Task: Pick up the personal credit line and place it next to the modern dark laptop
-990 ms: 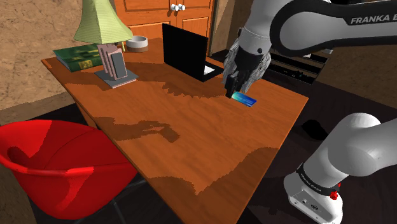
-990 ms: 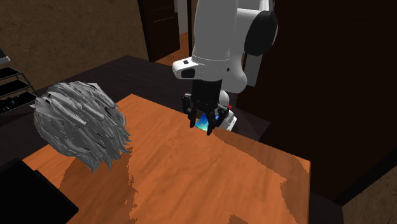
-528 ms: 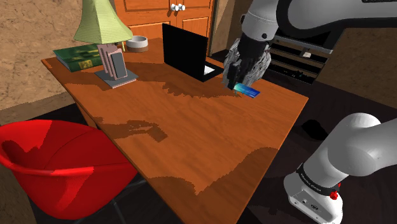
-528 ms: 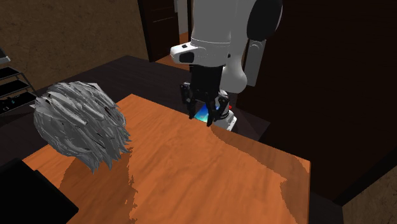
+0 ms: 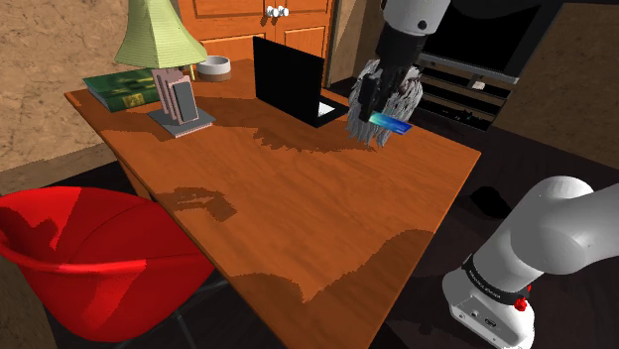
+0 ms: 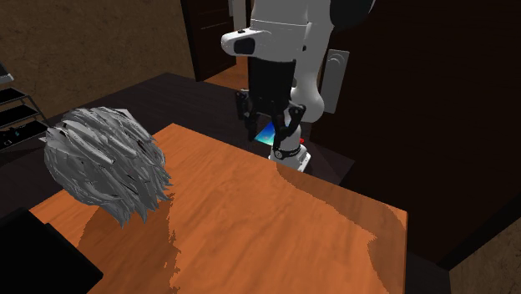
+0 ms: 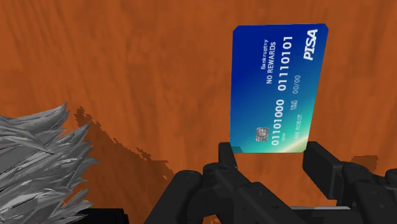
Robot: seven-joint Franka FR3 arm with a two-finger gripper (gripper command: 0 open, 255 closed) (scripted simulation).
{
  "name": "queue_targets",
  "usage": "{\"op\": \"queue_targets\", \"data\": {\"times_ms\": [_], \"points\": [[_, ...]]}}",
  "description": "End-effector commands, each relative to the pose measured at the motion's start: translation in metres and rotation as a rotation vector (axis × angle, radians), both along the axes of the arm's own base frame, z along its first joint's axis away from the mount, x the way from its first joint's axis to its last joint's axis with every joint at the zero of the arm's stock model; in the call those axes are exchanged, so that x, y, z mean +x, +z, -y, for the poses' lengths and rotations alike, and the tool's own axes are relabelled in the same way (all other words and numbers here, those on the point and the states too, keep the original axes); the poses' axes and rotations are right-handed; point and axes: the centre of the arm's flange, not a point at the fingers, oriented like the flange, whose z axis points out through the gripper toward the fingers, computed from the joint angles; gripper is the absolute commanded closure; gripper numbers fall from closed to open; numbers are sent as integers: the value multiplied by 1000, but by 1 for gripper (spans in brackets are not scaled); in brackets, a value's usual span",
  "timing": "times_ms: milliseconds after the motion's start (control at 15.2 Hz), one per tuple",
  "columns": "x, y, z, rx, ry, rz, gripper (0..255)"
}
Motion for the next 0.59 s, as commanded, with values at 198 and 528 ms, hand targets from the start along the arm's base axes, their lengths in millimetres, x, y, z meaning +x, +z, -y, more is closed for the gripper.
{"op": "queue_targets", "data": {"times_ms": [198,528], "points": [[0,26,1,0,0,0,255],[0,53,1,0,0,0,255]]}}
